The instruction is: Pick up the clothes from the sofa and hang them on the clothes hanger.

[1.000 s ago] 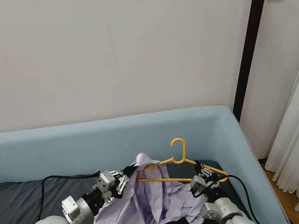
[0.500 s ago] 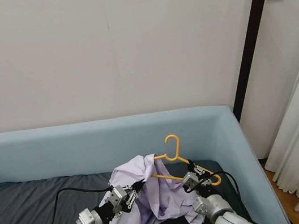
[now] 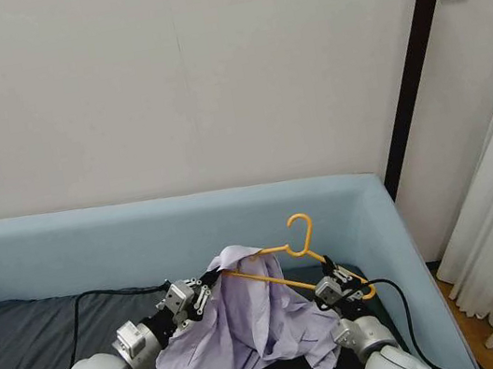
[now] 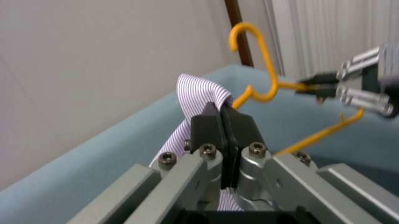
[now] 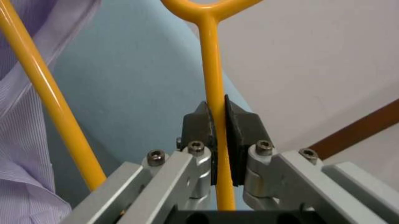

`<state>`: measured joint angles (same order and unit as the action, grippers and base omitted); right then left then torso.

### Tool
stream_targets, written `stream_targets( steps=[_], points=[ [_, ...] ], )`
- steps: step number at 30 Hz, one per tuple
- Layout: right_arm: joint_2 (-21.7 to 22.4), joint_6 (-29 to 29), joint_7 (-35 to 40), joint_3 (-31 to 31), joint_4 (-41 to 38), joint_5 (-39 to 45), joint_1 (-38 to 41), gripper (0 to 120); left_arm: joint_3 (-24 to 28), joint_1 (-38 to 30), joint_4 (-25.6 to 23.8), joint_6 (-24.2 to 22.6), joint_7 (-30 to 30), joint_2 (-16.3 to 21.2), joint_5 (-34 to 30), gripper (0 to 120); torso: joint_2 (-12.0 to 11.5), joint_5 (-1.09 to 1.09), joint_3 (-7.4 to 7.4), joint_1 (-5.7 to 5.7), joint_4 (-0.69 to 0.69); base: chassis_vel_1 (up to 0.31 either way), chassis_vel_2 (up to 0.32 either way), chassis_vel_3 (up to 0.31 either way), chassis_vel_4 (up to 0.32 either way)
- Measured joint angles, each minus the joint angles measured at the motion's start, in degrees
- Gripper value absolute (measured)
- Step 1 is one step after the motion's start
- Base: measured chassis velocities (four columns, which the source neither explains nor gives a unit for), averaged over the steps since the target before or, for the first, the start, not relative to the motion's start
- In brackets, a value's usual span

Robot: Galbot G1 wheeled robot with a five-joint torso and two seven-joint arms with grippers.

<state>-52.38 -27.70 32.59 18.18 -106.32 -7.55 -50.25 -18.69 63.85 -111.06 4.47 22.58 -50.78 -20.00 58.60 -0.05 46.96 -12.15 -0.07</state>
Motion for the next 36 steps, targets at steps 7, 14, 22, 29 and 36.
stream_targets(
  steps=[7, 14, 22, 29, 36],
  points=[
    [-2.12, 1.45, 0.32, 3.61, 2.06, -1.81, 1.12, 4, 4.29, -1.68, 0.16, 0.62, 0.46, -4.06, -1.6, 0, 0.0, 0.01, 0.0, 0.0, -0.01, 0.0, 0.0, 0.0, 0.0],
    [-2.22, 5.22, 1.15, 2.52, 2.54, -1.8, 1.72, 4, 3.98, -0.7, 2.53, 1.01, 0.16, -4.45, 0.11, 0, 0.0, 0.0, 0.0, 0.0, 0.0, 0.0, 0.0, 0.0, 0.0],
    [-1.03, 4.62, 1.2, 0.26, 0.82, -1.21, 1.11, 4, 4.08, -1.59, 1.57, 1.0, -1.29, -4.53, -0.43, 0, 0.0, -0.01, 0.0, 0.0, 0.0, 0.0, 0.0, 0.0, 0.0],
    [-2.27, 4.9, 0.96, 2.88, 3.15, -5.53, 0.05, 4, 4.14, -3.45, -0.05, 0.48, -2.53, -5.32, -2.53, 0, 0.0, 0.0, 0.0, 0.0, -0.01, 0.0, 0.0, 0.0, 0.0],
    [-3.71, 5.23, 0.79, 3.9, 3.86, -7.01, 0.33, 4, 4.27, -2.91, 1.06, -0.75, -3.62, -6.31, -0.59, 0, 0.0, 0.0, 0.0, 0.0, 0.0, 0.0, 0.0, 0.0, 0.0]
  ],
)
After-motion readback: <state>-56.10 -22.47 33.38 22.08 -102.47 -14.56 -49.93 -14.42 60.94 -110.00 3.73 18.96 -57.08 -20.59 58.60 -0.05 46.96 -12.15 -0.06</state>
